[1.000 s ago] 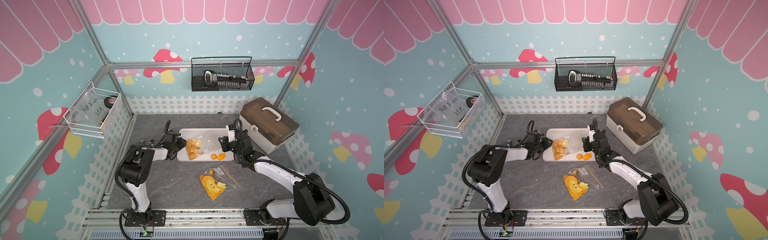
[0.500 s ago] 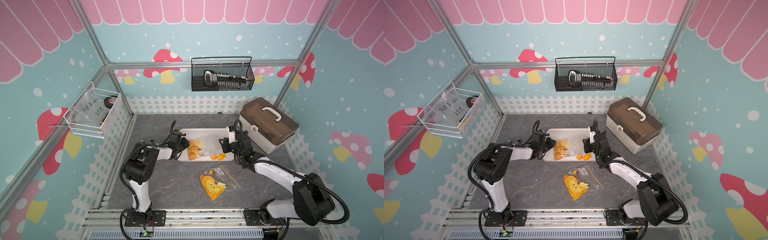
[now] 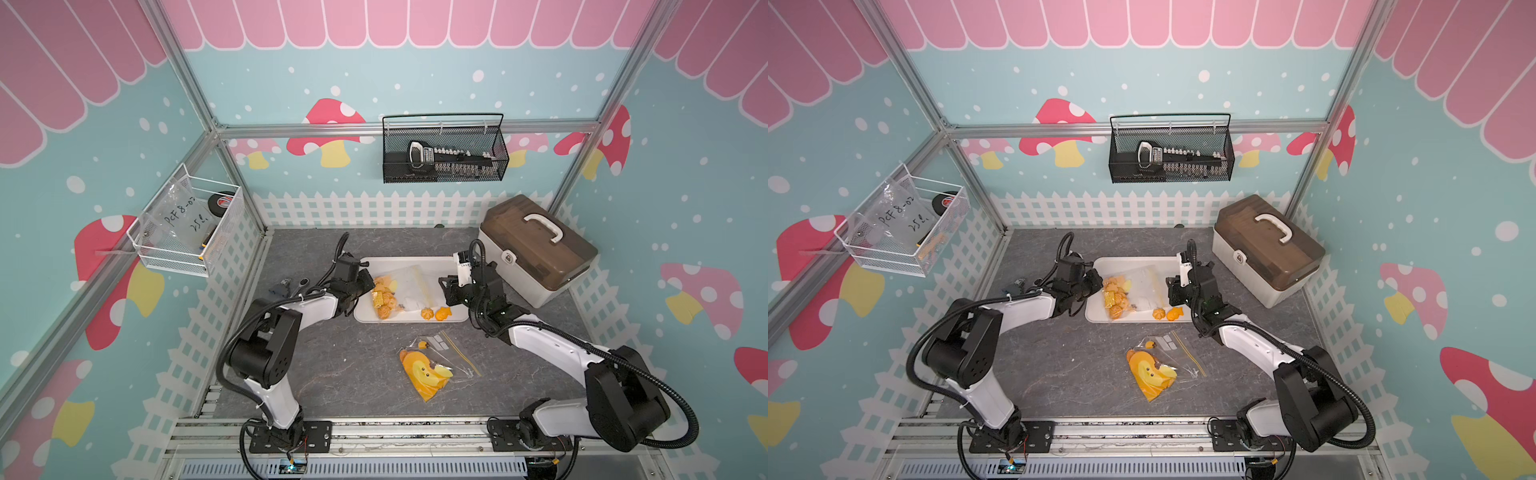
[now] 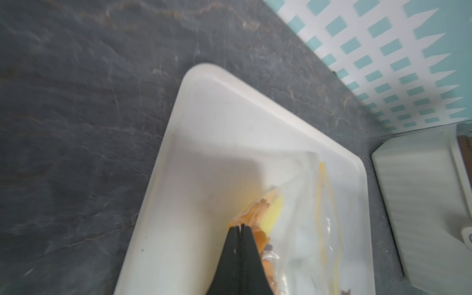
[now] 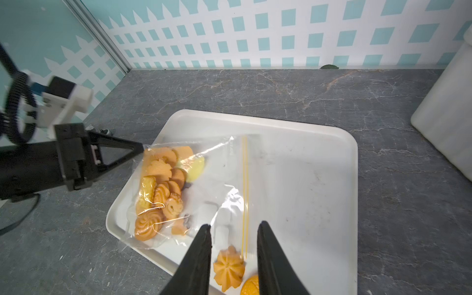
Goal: Pour cookies out of the ziploc bag
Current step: 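Pour the cookies out of the ziploc bag onto the tray.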
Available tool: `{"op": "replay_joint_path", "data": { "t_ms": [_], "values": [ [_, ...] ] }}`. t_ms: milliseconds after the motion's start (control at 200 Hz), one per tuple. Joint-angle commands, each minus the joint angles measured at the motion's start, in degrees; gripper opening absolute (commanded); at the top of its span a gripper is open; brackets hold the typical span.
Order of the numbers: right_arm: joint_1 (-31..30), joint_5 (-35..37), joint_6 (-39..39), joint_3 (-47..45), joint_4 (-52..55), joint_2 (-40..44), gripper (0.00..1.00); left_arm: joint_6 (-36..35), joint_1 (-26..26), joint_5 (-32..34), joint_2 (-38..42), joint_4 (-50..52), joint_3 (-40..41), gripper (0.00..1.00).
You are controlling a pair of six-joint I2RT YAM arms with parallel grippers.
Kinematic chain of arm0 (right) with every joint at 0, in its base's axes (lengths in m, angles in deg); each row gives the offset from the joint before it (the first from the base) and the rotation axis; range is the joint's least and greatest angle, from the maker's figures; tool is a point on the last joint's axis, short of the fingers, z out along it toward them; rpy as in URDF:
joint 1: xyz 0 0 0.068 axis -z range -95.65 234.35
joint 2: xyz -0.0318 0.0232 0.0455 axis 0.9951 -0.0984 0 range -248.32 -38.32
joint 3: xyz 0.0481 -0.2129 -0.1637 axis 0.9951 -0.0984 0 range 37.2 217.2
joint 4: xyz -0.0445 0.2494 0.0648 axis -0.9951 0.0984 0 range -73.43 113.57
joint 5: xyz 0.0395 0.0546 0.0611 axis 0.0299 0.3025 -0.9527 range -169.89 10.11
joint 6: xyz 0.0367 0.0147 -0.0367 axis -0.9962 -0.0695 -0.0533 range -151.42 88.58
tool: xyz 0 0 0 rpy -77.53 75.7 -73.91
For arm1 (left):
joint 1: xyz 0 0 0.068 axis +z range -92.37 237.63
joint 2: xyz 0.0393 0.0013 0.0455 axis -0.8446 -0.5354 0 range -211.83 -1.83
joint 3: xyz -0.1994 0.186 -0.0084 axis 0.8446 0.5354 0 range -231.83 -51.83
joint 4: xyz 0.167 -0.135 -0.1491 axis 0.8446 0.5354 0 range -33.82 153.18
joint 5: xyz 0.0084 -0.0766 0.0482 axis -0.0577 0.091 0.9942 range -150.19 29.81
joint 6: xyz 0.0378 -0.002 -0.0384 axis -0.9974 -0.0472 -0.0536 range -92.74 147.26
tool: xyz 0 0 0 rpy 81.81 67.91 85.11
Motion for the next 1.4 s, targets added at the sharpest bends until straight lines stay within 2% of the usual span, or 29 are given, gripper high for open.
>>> {"op": "replay_joint_path", "data": {
  "t_ms": [0, 200, 475, 781, 1026, 1286, 1396],
  "values": [
    [0.4, -0.5, 0.5, -0.5, -1.1, 0.7, 0.30, -6.3, -2.1, 7.5, 7.2, 9.7, -4.0, 0.00],
    [0.5, -0.9, 0.5, -0.8, -1.1, 0.3, 0.29, -10.5, -4.8, 8.9, 9.8, 19.4, -10.6, 0.00],
    [0.6, -1.0, 0.6, -0.7, -1.2, -0.1, 0.29, -12.1, -7.7, 5.5, 7.7, 23.9, -17.1, 0.00],
    [0.6, -1.0, 0.8, -0.7, -1.3, -0.3, 0.29, -16.1, -11.9, 13.7, 6.7, 31.6, -25.5, 0.00],
    [0.7, -2.5, 1.0, 0.6, -0.7, -2.9, 0.29, -18.8, -14.3, 17.1, 5.1, 36.6, -32.2, 0.00],
    [1.0, -2.6, 1.4, 0.1, -1.4, -2.9, 0.29, -19.6, -15.6, 18.3, 5.1, 38.1, -35.4, 0.00],
    [0.9, -2.9, 1.5, -0.7, -2.7, -2.4, 0.31, -19.4, -15.7, 16.5, 5.5, 37.7, -35.7, 0.00]
  ]
}}
